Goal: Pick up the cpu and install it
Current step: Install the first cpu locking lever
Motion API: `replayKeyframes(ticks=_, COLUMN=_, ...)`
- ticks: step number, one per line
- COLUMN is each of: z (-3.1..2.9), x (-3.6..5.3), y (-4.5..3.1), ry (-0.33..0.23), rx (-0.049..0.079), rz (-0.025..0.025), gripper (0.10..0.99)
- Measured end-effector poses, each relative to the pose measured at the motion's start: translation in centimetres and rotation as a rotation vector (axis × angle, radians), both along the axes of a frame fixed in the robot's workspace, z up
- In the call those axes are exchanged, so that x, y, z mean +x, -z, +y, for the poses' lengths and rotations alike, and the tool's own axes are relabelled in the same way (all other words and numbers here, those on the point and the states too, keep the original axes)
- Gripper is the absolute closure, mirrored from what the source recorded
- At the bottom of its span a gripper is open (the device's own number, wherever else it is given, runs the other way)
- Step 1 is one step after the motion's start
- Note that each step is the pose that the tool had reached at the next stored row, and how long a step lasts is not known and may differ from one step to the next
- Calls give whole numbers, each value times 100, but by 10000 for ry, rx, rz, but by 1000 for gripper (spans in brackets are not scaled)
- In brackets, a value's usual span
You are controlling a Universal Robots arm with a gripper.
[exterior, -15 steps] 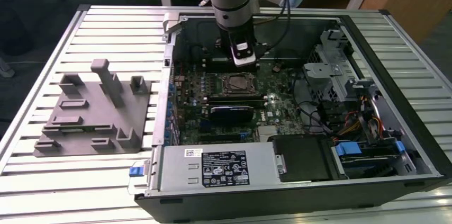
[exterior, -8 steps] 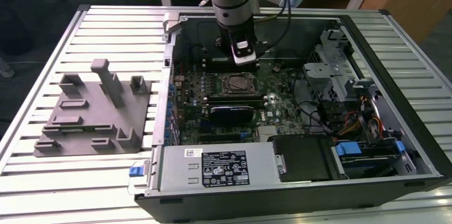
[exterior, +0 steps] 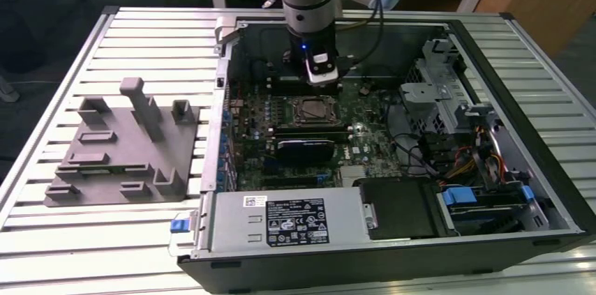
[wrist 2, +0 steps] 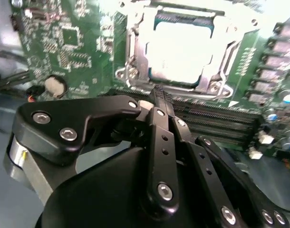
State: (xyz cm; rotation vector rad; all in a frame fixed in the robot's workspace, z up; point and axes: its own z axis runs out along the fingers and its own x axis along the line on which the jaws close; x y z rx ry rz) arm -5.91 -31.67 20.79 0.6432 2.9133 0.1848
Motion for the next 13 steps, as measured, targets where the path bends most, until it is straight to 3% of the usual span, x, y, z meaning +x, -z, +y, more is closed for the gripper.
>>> replayKeyframes(ticks=4, z=-15, x=22, y=0, ry=0, rx=-522, rz=306, gripper=980)
replayKeyframes(ticks=7, z=-36, x=33, y=1, ry=1, rx=-873, rz=482, gripper=980)
replayKeyframes(ticks=9, z=-72, x=34, y=-1, ry=2, rx=-995, rz=530, gripper=980)
replayKeyframes(ticks=13, z=-160, x=34, y=0, ry=4, rx=-1097, rz=547, gripper=980)
